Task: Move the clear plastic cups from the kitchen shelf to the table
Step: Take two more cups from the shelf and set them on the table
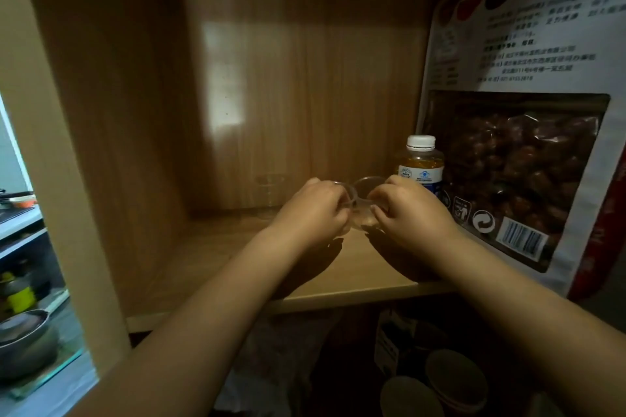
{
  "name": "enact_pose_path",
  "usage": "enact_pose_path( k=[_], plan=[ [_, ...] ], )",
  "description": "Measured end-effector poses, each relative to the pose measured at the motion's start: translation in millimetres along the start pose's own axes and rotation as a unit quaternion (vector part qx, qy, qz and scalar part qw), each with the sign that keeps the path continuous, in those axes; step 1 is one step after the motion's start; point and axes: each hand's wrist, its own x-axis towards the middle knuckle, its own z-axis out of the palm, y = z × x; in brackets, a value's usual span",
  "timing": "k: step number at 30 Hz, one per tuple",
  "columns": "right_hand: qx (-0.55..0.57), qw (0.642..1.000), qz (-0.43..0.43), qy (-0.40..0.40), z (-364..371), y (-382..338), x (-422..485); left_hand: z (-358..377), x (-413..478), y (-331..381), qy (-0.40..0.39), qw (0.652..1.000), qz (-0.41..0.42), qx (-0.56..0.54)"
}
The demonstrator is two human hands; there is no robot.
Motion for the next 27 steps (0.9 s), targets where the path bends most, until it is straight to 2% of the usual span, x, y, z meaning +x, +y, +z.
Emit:
enact_pose_path(
  k=[6, 13, 16, 21, 27],
  plan=[
    [0.003, 1.0, -0.008, 0.006, -12.9, -7.1, -13.7, -6.8, -12.8, 0.0, 0.028, 0.999, 0.024, 0.02],
    [0.035, 0.998, -0.038, 0.033, -26.4, -44.6, -35.2, -42.8, -67.3, -1.4, 0.084, 0.996, 0.025, 0.031],
    [0.074, 0.994, -0.061, 0.043, -36.5, -74.7, -45.1, -71.1, -103.9, -1.9, 0.113, 0.993, 0.026, 0.032],
    [0.128, 0.98, -0.091, 0.122, -51.4, -129.9, -73.2, -115.6, -167.9, -0.1, 0.152, 0.98, 0.053, 0.113],
    [0.252, 0.956, -0.099, 0.113, -46.4, -224.5, -101.8, -168.9, -256.0, -18.9, 0.176, 0.978, -0.008, 0.109]
  ],
)
